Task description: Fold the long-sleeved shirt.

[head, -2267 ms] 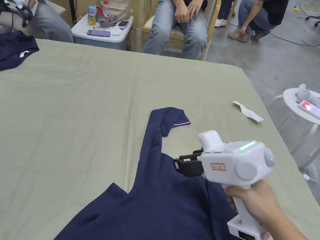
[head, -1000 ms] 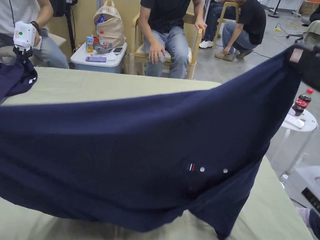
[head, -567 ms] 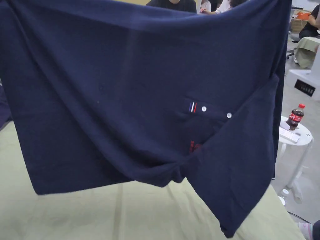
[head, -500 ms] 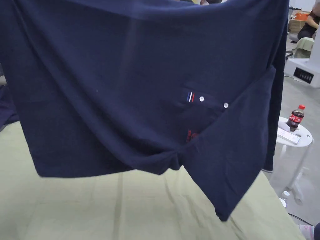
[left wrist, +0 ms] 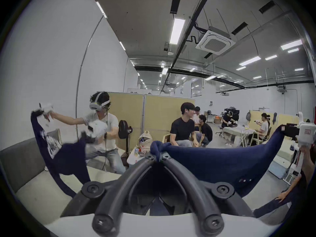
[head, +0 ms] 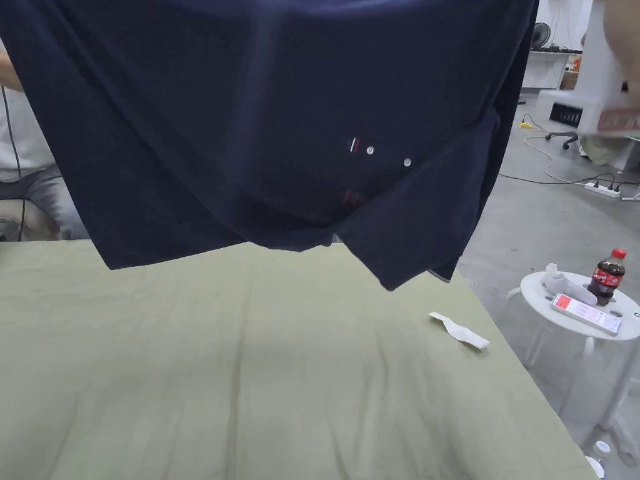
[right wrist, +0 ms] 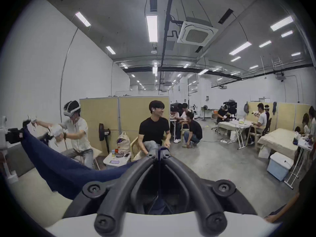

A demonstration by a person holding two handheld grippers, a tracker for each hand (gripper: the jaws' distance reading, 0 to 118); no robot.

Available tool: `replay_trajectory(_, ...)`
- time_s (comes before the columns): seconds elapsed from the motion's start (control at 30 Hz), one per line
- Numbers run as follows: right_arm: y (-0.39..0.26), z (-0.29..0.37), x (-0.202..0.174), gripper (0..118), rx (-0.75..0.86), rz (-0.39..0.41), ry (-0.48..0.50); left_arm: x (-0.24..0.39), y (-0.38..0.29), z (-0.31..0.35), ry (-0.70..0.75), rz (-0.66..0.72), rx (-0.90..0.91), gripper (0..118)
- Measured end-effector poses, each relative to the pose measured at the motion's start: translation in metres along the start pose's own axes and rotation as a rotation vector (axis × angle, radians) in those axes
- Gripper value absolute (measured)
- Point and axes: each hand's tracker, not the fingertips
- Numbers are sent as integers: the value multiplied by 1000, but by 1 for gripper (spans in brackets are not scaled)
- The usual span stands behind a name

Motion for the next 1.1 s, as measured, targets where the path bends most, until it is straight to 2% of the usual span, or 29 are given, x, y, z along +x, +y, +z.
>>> replay_trajectory(0.03,-18,-3,2,0,-15,3,13,-3,-15,-3,-12,-5,-9,0)
replay_trajectory(0.17,-120,8,7,0,-84,-78,104,-11,-102,-4,-63,-11,-105,0)
replay_trajectory(0.23,-184,26,8,0,-147,-74,137,-17,-165,6,-85,-14,-182,0)
replay_trajectory(0.3,-253,50,10,0,-196,-90,126,-25,-230,22,-94,-11,-246,0)
replay_trajectory(0.33,-288,67,13,0,-222,-121,159,-27,-266,39,-91,-15,-307,0)
replay_trajectory(0.4,-346,103,15,0,-288,-132,130,-32,-333,75,-104,14,-403,0)
replay_trajectory(0.47,-400,153,17,0,-305,-196,131,-35,-399,117,-75,5,-516,0)
replay_trajectory(0.53,-436,198,16,0,-313,-189,115,-28,-439,161,-39,47,-625,0)
replay_trajectory(0.6,-457,250,11,0,-377,-193,126,-25,-470,207,-27,104,-693,0)
replay_trajectory(0.7,-474,314,9,0,-439,-151,96,-20,-485,266,-9,149,-749,0)
replay_trajectory(0.77,-477,352,13,0,-457,-180,75,-17,-492,305,18,147,-740,0)
replay_trajectory(0.8,-475,366,15,0,-469,-176,47,-22,-479,248,19,148,-747,0)
replay_trajectory(0.83,-473,381,18,0,-477,-188,6,-23,-479,248,30,150,-757,0)
replay_trajectory(0.9,-470,405,23,0,-493,-209,3,-24,-480,250,63,162,-770,0)
replay_trajectory(0.93,-470,416,24,0,-514,-203,-5,-44,-491,320,57,165,-778,0)
replay_trajectory(1.03,-483,438,22,0,-611,-172,-3,-39,-506,321,49,152,-811,0)
replay_trajectory(1.1,-494,440,18,5,-694,-156,-6,-54,-507,379,39,108,-861,8)
